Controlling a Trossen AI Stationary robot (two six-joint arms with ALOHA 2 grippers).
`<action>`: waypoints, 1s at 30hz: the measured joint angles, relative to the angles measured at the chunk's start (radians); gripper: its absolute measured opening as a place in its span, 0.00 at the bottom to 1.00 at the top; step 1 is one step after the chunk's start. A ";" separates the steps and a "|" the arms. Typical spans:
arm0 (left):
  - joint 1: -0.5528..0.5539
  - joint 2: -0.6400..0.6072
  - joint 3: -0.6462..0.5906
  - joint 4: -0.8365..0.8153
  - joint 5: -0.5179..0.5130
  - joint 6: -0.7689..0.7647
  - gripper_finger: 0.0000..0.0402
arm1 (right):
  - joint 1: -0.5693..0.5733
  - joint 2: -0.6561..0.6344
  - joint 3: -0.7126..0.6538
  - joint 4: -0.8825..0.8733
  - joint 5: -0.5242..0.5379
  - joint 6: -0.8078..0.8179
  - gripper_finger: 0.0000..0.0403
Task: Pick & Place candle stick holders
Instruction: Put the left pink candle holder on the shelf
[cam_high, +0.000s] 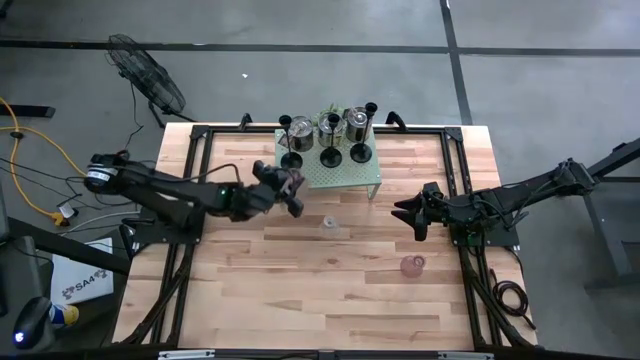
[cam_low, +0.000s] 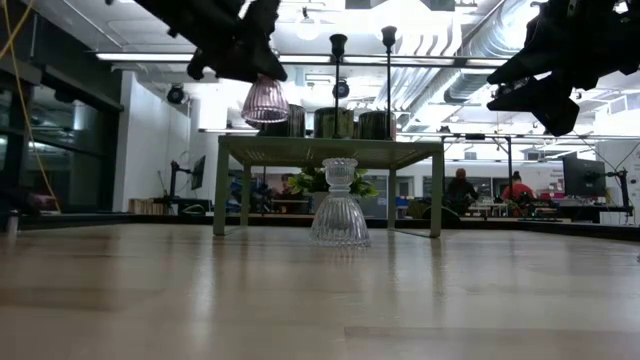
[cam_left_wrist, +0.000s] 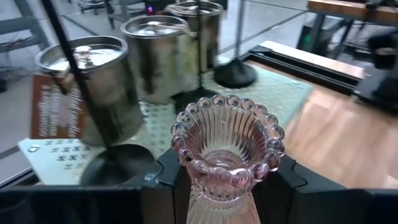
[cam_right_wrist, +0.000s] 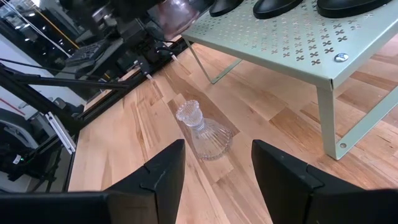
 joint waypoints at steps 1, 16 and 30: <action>0.015 0.000 0.000 0.001 0.004 0.000 0.30 | 0.000 0.000 0.000 0.000 0.000 0.000 0.44; 0.124 0.130 0.022 0.129 0.100 0.023 0.30 | 0.000 0.000 0.000 0.000 0.000 0.000 0.44; 0.164 0.163 0.070 0.103 0.072 0.052 0.30 | 0.000 0.000 0.000 0.000 0.000 0.000 0.44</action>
